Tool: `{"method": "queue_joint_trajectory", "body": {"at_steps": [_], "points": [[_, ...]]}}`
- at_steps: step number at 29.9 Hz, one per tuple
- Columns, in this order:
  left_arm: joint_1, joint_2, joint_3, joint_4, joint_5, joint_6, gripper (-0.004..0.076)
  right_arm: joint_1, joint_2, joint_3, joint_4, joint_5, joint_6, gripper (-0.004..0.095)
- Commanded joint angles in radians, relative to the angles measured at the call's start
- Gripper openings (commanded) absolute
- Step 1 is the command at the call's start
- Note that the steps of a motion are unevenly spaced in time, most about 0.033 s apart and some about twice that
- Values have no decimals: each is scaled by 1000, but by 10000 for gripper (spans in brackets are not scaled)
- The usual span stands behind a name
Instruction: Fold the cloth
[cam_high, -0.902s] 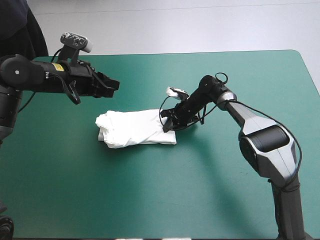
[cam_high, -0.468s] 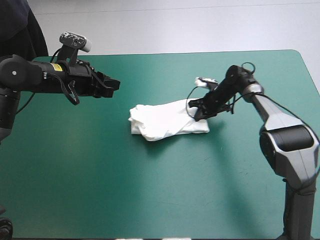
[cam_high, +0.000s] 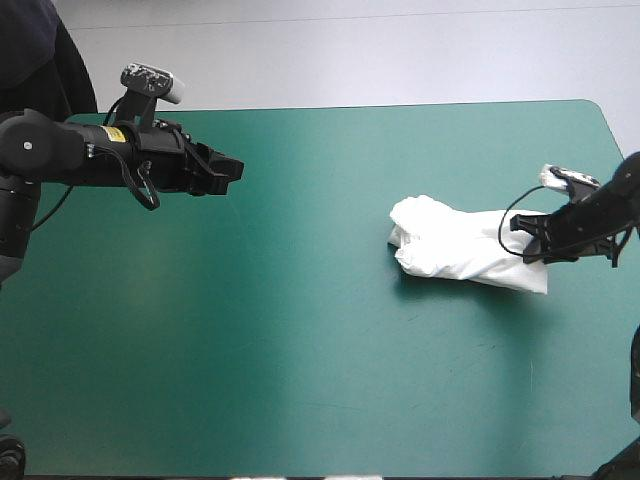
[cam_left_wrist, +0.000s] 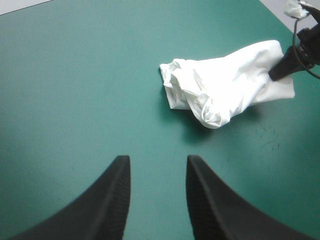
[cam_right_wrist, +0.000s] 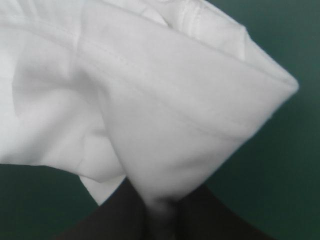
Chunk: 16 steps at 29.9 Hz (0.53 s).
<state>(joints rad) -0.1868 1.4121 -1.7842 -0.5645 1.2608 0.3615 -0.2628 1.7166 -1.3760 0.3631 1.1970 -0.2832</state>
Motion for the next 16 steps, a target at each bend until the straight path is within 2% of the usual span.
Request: {"method": "queue_joint_trajectory", "body": {"at_steps": [1, 10, 16], "points": [[-3, -33, -21, -88, 28, 12, 279, -70, -102, 46, -6, -21, -26, -1], [-7, -33, -21, -131, 28, 13, 279, -155, -112, 75, -71, -50, -37, -1], [-7, -33, -21, -133, 28, 13, 279, -221, -112, 75, -126, -67, 18, -1]]}}
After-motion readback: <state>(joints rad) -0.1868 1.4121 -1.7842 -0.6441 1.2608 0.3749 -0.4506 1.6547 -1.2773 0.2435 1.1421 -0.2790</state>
